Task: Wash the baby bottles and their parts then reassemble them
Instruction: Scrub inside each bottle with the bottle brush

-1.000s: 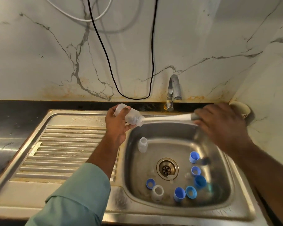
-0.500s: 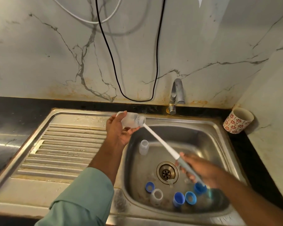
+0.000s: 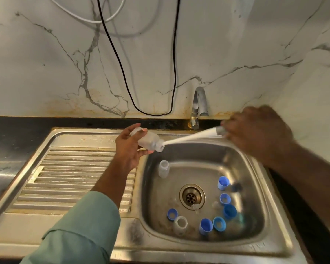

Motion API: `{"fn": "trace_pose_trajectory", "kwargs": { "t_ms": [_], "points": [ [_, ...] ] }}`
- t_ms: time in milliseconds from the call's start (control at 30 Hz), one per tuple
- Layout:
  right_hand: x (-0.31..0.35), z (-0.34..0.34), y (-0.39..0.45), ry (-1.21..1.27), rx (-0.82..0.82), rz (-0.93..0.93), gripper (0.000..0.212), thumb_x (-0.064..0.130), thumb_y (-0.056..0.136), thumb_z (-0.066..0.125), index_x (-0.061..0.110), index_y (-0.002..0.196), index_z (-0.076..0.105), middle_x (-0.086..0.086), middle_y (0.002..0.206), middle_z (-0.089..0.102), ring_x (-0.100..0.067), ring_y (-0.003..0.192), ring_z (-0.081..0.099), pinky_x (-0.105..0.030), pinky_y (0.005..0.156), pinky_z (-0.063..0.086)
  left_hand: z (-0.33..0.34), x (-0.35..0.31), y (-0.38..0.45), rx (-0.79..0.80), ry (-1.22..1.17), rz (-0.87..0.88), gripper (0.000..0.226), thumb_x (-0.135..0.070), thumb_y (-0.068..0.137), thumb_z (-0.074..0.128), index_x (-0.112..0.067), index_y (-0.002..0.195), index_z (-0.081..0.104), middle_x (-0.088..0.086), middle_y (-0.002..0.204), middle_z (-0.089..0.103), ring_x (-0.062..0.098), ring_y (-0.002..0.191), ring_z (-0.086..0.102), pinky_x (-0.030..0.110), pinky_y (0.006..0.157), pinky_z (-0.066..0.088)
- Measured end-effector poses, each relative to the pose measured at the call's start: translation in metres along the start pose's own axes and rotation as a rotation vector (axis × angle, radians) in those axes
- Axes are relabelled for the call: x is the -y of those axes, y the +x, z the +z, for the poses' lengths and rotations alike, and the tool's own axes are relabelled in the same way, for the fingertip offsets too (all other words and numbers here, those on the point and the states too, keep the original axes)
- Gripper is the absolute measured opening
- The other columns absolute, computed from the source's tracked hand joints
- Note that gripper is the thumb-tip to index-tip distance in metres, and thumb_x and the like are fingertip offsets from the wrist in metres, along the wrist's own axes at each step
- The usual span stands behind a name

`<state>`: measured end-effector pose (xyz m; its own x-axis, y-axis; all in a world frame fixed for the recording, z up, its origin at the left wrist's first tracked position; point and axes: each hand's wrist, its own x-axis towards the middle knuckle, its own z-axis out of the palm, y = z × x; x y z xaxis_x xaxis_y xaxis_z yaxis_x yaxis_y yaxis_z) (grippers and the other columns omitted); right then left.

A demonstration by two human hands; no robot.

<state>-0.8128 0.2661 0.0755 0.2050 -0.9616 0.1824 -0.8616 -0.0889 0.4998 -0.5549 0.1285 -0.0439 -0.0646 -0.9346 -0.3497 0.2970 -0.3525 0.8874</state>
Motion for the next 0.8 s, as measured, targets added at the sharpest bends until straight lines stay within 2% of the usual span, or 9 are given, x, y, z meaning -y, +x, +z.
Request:
{"fn": "trace_pose_trajectory", "kwargs": {
  "t_ms": [67, 133, 200, 300, 400, 500, 567, 667, 800],
  "points": [
    [-0.033, 0.015, 0.012, 0.062, -0.179, -0.073, 0.028, 0.037, 0.088, 0.058, 0.018, 0.103, 0.070, -0.004, 0.089, 0.069, -0.030, 0.078, 0.061, -0.038, 0.070, 0.043, -0.004, -0.009, -0.001, 0.093, -0.034, -0.056, 0.032, -0.011, 0.087, 0.071, -0.018, 0.118, 0.067, 0.011, 0.121, 0.061, 0.035, 0.108, 0.062, 0.045, 0.067, 0.060],
    [-0.061, 0.039, 0.017, 0.239, -0.192, -0.093, 0.036, 0.044, 0.088, 0.056, 0.017, 0.106, 0.072, -0.004, 0.090, 0.072, -0.028, 0.079, 0.061, -0.038, 0.072, 0.045, -0.006, -0.013, -0.004, 0.171, -0.080, -0.105, 0.031, -0.016, 0.088, 0.070, -0.019, 0.119, 0.066, 0.011, 0.123, 0.059, 0.034, 0.109, 0.062, 0.042, 0.069, 0.060],
    [-0.061, 0.059, 0.012, 0.640, -0.072, 0.071, 0.039, 0.049, 0.087, 0.059, 0.021, 0.111, 0.073, -0.002, 0.095, 0.073, -0.020, 0.083, 0.062, -0.035, 0.075, 0.047, -0.005, -0.014, -0.007, 0.204, -0.193, -0.139, 0.031, -0.022, 0.090, 0.068, -0.016, 0.120, 0.063, 0.012, 0.122, 0.061, 0.031, 0.107, 0.064, 0.039, 0.068, 0.059],
    [-0.022, 0.096, -0.004, 1.240, 0.203, 0.377, 0.023, 0.033, 0.083, 0.072, 0.022, 0.103, 0.074, -0.005, 0.086, 0.074, -0.020, 0.079, 0.067, -0.029, 0.071, 0.050, -0.003, -0.014, -0.005, 0.160, -0.366, -0.132, 0.029, -0.023, 0.088, 0.069, -0.018, 0.115, 0.061, 0.015, 0.121, 0.062, 0.034, 0.106, 0.065, 0.042, 0.069, 0.060],
    [0.031, 0.111, -0.023, 1.568, 0.518, 0.539, 0.033, 0.042, 0.083, 0.063, 0.011, 0.088, 0.076, -0.016, 0.072, 0.067, -0.023, 0.057, 0.056, -0.027, 0.051, 0.045, -0.002, -0.008, 0.001, 0.028, -0.424, -0.092, 0.031, -0.015, 0.085, 0.072, -0.019, 0.114, 0.061, 0.016, 0.125, 0.057, 0.042, 0.112, 0.059, 0.051, 0.072, 0.060],
    [0.068, 0.101, -0.038, 1.758, 0.752, 0.644, 0.039, 0.039, 0.098, 0.050, 0.007, 0.098, 0.072, -0.010, 0.067, 0.061, -0.015, 0.051, 0.048, -0.023, 0.045, 0.041, -0.006, 0.002, 0.005, -0.100, -0.393, -0.025, 0.034, -0.008, 0.087, 0.072, -0.018, 0.117, 0.063, 0.015, 0.125, 0.058, 0.044, 0.111, 0.059, 0.058, 0.075, 0.059],
    [0.081, 0.086, -0.037, 1.649, 0.774, 0.627, 0.040, 0.043, 0.099, 0.047, 0.010, 0.098, 0.069, -0.006, 0.064, 0.061, -0.013, 0.048, 0.047, -0.024, 0.046, 0.040, -0.011, 0.010, 0.006, -0.161, -0.272, 0.072, 0.035, -0.006, 0.086, 0.073, -0.018, 0.118, 0.064, 0.012, 0.125, 0.058, 0.040, 0.111, 0.060, 0.059, 0.076, 0.059],
    [0.073, 0.054, -0.022, 1.057, 0.579, 0.490, 0.036, 0.048, 0.100, 0.043, 0.022, 0.084, 0.063, 0.001, 0.064, 0.061, -0.011, 0.053, 0.055, -0.025, 0.051, 0.044, -0.011, 0.020, 0.007, -0.158, 0.052, 0.248, 0.033, -0.008, 0.089, 0.071, -0.018, 0.118, 0.061, 0.007, 0.123, 0.055, 0.033, 0.112, 0.058, 0.050, 0.074, 0.061],
    [0.032, 0.016, 0.001, 0.390, 0.306, 0.146, 0.041, 0.057, 0.100, 0.026, 0.031, 0.096, 0.057, 0.009, 0.083, 0.062, -0.008, 0.074, 0.059, -0.026, 0.064, 0.043, -0.012, 0.019, 0.014, -0.049, 0.280, 0.171, 0.025, -0.017, 0.089, 0.073, -0.024, 0.112, 0.064, 0.006, 0.121, 0.058, 0.029, 0.104, 0.061, 0.032, 0.059, 0.059]
  ]
}}
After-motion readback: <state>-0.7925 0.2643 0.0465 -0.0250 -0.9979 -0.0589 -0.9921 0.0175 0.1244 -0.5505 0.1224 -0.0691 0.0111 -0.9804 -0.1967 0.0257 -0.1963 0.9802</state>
